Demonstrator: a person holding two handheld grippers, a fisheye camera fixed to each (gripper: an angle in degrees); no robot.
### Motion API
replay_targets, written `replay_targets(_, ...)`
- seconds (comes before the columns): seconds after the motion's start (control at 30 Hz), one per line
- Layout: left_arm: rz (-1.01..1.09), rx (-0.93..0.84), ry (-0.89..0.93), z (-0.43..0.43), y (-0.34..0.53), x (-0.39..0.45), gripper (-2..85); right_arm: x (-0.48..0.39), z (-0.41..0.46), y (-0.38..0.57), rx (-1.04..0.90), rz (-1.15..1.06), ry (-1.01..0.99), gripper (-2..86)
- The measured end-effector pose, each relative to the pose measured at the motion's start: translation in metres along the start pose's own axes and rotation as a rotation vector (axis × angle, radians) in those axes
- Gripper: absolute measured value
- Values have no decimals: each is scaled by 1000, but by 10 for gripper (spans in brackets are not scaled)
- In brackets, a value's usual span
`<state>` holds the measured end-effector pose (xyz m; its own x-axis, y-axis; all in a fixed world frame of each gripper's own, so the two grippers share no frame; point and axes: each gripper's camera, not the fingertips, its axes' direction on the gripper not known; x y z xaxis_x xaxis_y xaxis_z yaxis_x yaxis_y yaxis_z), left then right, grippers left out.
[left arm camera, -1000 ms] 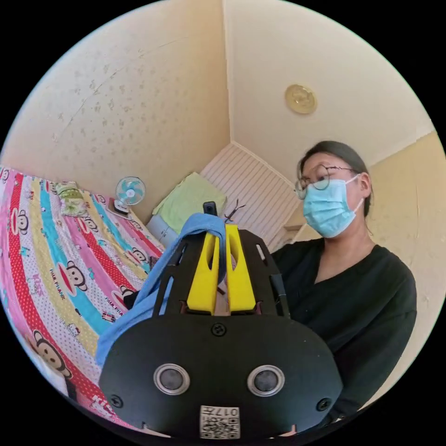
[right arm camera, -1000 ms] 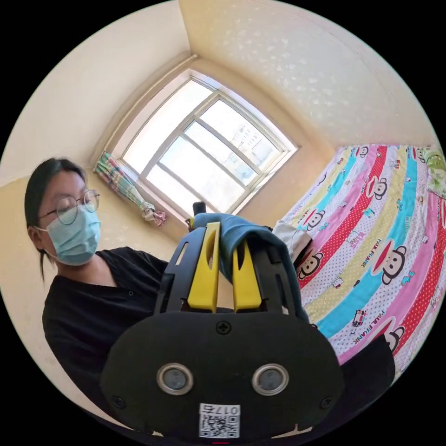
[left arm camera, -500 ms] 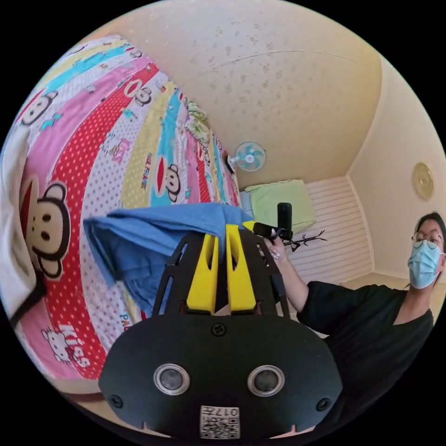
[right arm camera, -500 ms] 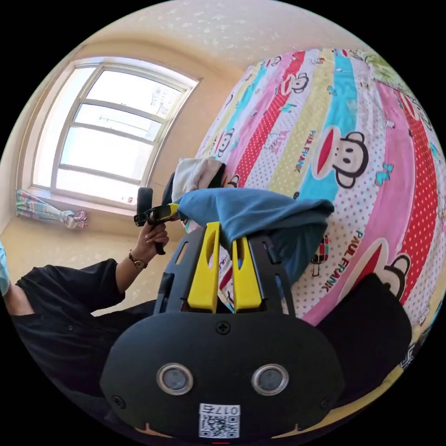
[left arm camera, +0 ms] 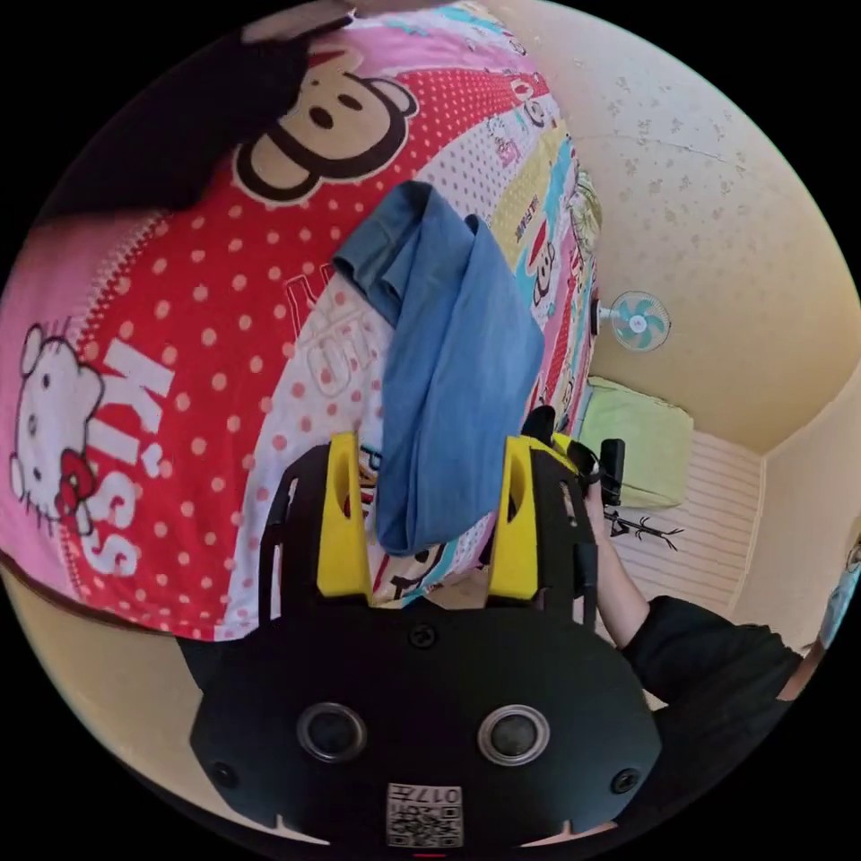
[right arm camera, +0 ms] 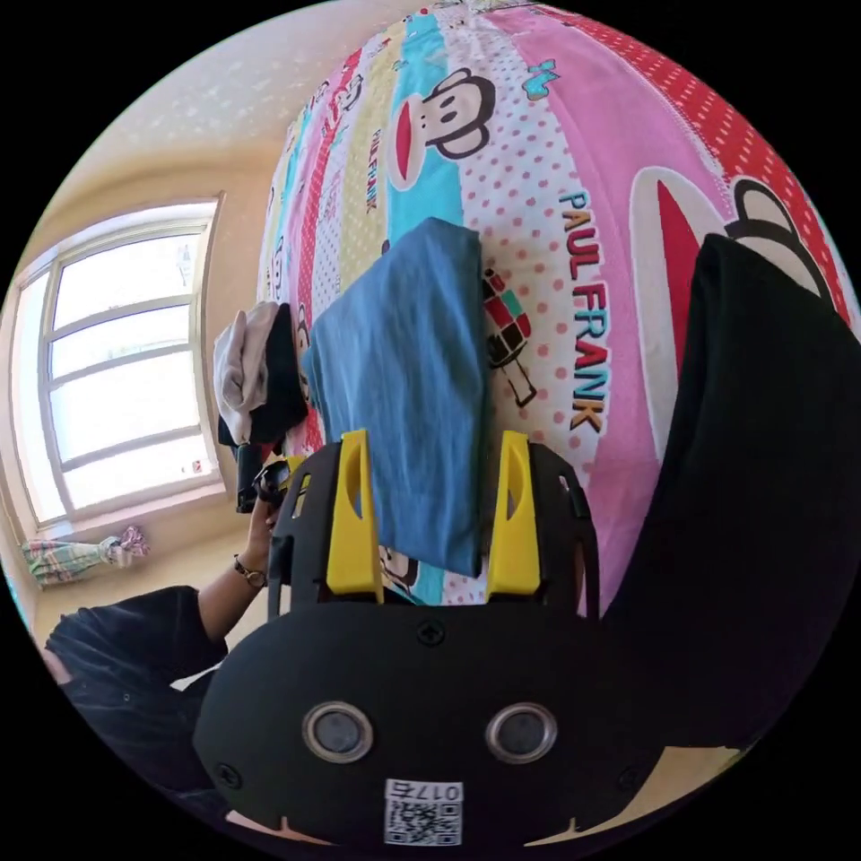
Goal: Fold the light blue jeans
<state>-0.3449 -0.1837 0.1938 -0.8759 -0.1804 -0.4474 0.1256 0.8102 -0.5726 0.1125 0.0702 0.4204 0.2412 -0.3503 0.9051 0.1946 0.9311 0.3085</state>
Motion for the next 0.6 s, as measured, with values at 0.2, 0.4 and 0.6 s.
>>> replay_targets(0.2,90,-178,-105,34,27,45,131,-12,77,33,-65,71,2,91)
replay_targets(0.4,203,-375,136,-62,75,83,79,-91,42,94,-169,-71,-207,46)
replay_targets(0.6,389,-203,467,-302,84,140,74,-276,-9,116,-74,-417,-433,42)
